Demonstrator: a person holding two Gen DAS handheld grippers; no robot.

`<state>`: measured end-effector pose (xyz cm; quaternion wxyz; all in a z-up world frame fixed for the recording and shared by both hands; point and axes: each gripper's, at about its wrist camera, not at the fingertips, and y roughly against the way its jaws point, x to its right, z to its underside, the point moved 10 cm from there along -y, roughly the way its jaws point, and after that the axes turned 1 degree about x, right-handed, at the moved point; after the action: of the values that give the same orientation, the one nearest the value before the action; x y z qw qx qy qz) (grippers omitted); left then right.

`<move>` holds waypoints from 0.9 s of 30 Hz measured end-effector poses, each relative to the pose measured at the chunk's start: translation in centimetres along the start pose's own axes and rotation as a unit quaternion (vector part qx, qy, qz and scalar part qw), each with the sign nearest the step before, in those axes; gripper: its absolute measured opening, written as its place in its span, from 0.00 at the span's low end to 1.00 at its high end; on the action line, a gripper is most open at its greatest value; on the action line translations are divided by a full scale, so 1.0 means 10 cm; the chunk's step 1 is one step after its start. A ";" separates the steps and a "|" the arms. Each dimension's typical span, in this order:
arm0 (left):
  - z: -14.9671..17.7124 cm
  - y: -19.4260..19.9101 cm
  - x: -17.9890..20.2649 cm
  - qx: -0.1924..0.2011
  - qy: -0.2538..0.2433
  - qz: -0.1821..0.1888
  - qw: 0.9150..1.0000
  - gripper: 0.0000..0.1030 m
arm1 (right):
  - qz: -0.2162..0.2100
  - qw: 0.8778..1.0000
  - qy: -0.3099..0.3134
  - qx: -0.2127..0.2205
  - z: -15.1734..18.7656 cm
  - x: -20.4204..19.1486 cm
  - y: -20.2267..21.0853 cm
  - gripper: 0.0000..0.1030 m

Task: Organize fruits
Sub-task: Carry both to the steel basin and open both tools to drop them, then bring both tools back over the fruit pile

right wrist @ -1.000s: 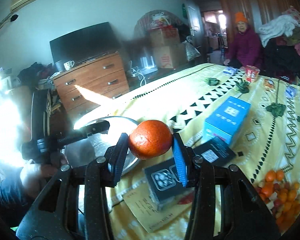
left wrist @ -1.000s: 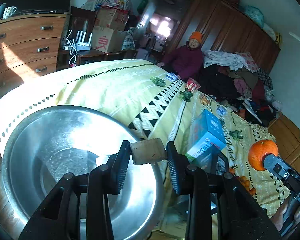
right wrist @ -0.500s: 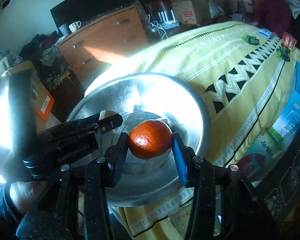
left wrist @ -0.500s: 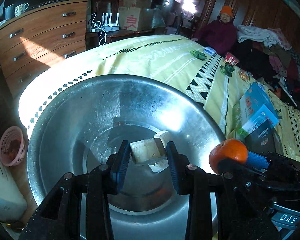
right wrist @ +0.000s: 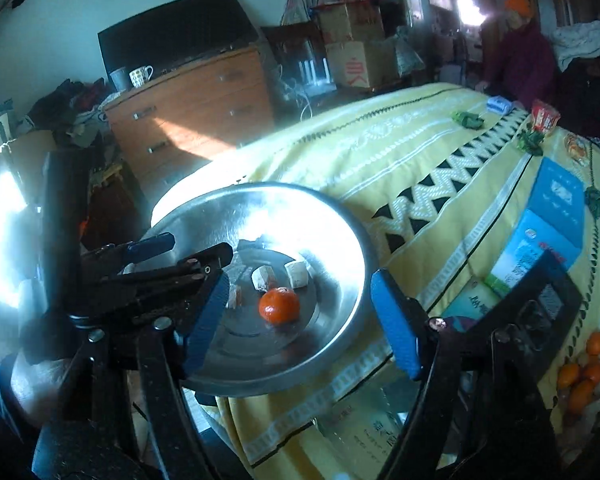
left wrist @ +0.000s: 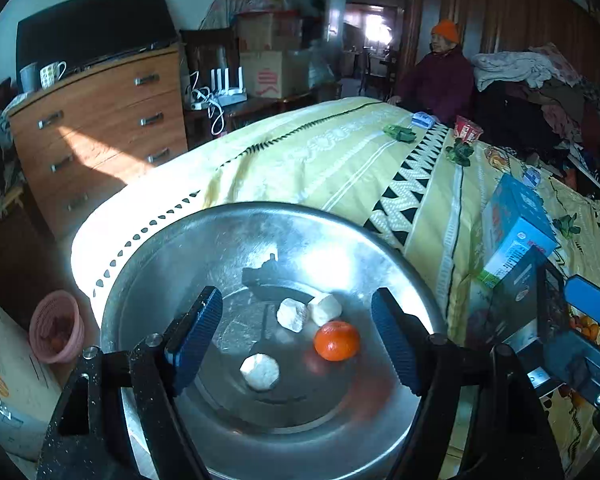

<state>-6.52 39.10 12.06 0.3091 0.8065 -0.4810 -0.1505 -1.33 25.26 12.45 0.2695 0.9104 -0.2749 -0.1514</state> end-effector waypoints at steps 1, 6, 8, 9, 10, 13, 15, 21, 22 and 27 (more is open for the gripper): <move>-0.05 0.06 0.13 0.007 -0.006 0.005 1.000 0.76 | 0.006 1.000 0.000 0.011 0.00 0.04 0.13 0.75; -0.19 0.36 0.89 0.049 -0.076 0.008 0.996 0.86 | 0.069 0.996 -0.009 0.052 0.14 0.44 0.78 0.79; -0.20 0.46 1.24 0.056 -0.093 0.039 0.993 0.87 | 0.093 0.994 -0.022 0.058 0.24 0.64 0.98 0.80; -0.20 0.50 1.40 0.058 -0.101 0.051 0.992 0.87 | 0.104 0.992 -0.031 0.060 0.29 0.74 1.07 0.80; -0.19 0.55 1.57 0.059 -0.111 0.062 0.990 0.87 | 0.116 0.991 -0.039 0.062 0.33 0.84 1.16 0.80; -0.14 0.65 1.99 0.060 -0.136 0.086 0.985 0.87 | 0.140 0.986 -0.064 0.067 0.44 1.09 1.36 0.80; -0.11 0.71 2.20 0.059 -0.148 0.099 0.982 0.87 | 0.155 0.983 -0.074 0.071 0.50 1.21 1.49 0.80; 0.04 0.80 2.64 0.056 -0.173 0.119 0.976 0.87 | 0.177 0.976 -0.099 0.079 0.69 1.46 1.73 0.81; 0.08 0.80 2.70 0.054 -0.178 0.122 0.975 0.87 | 0.177 0.976 -0.104 0.078 0.77 1.49 1.77 0.81; 0.34 0.81 3.09 0.039 -0.210 0.139 0.967 0.87 | 0.191 0.970 -0.142 0.059 1.19 1.74 1.90 0.81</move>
<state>1.34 8.31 16.35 0.1873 0.6933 -0.6481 -0.2533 -0.39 -3.06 11.51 0.1975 0.8247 -0.4874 -0.2081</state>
